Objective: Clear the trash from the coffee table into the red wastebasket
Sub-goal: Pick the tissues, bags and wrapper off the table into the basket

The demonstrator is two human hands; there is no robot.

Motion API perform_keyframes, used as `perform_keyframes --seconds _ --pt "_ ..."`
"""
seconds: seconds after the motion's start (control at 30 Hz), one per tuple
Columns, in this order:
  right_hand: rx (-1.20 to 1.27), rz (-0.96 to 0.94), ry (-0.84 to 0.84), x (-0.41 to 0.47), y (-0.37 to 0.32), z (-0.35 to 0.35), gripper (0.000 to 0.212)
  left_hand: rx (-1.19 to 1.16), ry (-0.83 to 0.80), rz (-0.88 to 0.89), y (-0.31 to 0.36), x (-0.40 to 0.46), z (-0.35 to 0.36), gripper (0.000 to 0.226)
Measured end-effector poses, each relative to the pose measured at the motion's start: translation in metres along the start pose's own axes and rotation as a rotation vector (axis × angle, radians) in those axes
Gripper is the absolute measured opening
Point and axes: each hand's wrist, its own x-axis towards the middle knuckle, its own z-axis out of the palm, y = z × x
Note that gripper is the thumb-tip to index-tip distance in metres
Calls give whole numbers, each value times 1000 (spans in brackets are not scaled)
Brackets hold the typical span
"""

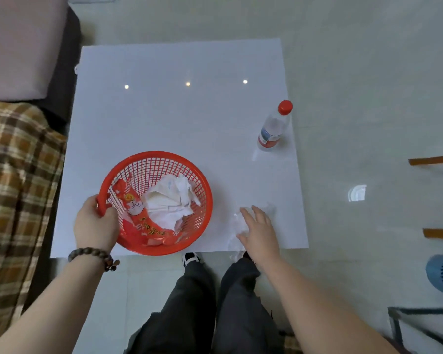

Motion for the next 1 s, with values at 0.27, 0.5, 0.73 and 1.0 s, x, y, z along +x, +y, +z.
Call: perform_keyframes --seconds 0.27,0.5,0.73,1.0 --pt "-94 -46 4 43 27 46 49 2 89 -73 -10 1 17 24" --pt "213 50 129 58 14 22 39 -49 82 -80 5 0 17 26" --pt "594 -87 515 29 -58 -93 33 -108 52 -21 42 -5 4 27" --pt "342 -490 213 18 -145 -118 39 -226 -8 57 82 -13 10 25"
